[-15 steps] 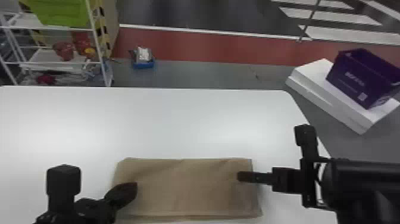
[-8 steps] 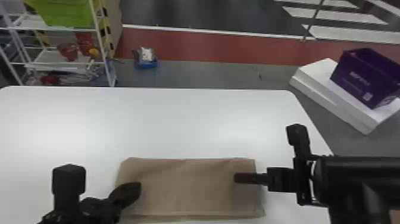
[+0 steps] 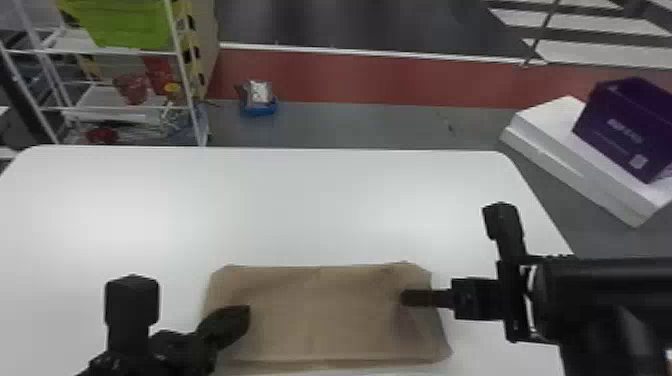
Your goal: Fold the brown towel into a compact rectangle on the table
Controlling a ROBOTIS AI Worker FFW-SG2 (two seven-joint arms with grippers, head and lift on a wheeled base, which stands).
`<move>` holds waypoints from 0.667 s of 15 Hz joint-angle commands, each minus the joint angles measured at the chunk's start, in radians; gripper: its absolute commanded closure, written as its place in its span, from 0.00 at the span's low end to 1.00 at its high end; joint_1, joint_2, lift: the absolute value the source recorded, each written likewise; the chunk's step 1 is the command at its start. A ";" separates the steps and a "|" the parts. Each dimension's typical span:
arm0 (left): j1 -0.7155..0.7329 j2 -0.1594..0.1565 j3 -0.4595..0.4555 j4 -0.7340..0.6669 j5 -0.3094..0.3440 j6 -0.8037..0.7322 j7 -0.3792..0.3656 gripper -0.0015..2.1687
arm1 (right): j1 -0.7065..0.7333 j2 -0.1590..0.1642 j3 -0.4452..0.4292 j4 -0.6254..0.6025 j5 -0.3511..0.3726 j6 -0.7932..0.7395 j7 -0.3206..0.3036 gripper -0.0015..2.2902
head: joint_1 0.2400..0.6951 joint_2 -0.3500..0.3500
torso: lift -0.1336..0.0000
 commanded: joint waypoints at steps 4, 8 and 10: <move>0.005 -0.004 -0.003 -0.011 -0.003 0.006 0.000 0.84 | 0.021 0.000 -0.043 -0.081 -0.066 0.002 0.037 0.57 | 1.00 0.36 | 0.07; 0.004 -0.004 -0.011 -0.009 -0.008 0.009 -0.002 0.84 | 0.009 -0.002 -0.040 -0.124 -0.121 0.002 0.046 0.57 | 1.00 0.38 | 0.07; -0.001 -0.004 -0.015 0.003 -0.011 0.009 -0.002 0.84 | -0.008 0.011 -0.023 -0.122 -0.139 0.002 0.044 0.57 | 1.00 0.39 | 0.07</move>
